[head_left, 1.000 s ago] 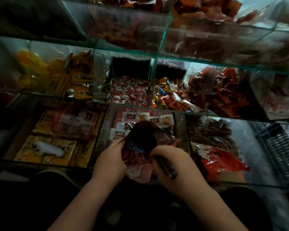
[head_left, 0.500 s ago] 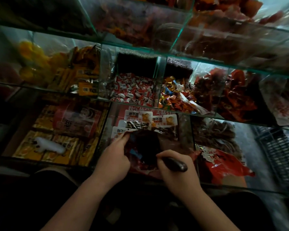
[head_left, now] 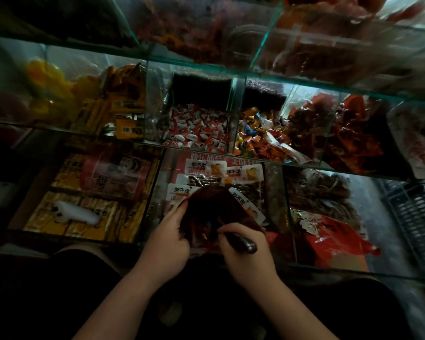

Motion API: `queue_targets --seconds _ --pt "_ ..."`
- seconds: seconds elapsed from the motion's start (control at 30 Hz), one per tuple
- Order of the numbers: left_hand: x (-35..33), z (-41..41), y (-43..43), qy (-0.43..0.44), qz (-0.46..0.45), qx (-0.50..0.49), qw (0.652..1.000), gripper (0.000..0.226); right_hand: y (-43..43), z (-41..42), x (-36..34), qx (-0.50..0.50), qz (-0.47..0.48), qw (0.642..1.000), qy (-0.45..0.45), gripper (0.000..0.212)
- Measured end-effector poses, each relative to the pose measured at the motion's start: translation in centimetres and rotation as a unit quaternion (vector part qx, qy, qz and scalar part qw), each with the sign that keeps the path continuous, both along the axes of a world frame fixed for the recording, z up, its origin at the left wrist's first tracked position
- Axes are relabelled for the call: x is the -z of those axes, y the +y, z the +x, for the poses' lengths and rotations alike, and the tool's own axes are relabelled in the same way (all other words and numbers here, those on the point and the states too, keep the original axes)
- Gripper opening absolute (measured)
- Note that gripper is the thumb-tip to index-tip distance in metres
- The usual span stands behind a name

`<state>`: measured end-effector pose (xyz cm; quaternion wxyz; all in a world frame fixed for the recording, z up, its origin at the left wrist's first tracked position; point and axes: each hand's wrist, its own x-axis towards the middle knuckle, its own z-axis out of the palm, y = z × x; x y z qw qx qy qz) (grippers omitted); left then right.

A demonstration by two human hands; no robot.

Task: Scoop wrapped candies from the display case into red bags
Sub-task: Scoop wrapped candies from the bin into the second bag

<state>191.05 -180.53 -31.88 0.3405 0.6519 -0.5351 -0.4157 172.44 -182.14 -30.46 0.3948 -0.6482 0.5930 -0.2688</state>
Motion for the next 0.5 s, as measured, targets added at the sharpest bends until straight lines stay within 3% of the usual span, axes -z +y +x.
queue_targets --seconds 0.13,0.3,0.5 --pt "-0.4 0.0 -0.3 0.004 0.010 -0.003 1.000 0.087 -0.1 1.0 -0.6 0.062 0.013 0.995 -0.078 0.037" --pt "-0.2 0.6 -0.1 0.016 0.001 -0.005 1.000 0.080 -0.7 -1.2 -2.0 0.224 0.077 0.944 -0.232 0.018" --pt "0.6 -0.1 -0.4 0.045 0.013 0.005 0.999 0.086 -0.3 -2.5 -1.8 0.278 0.099 0.923 -0.248 0.016"
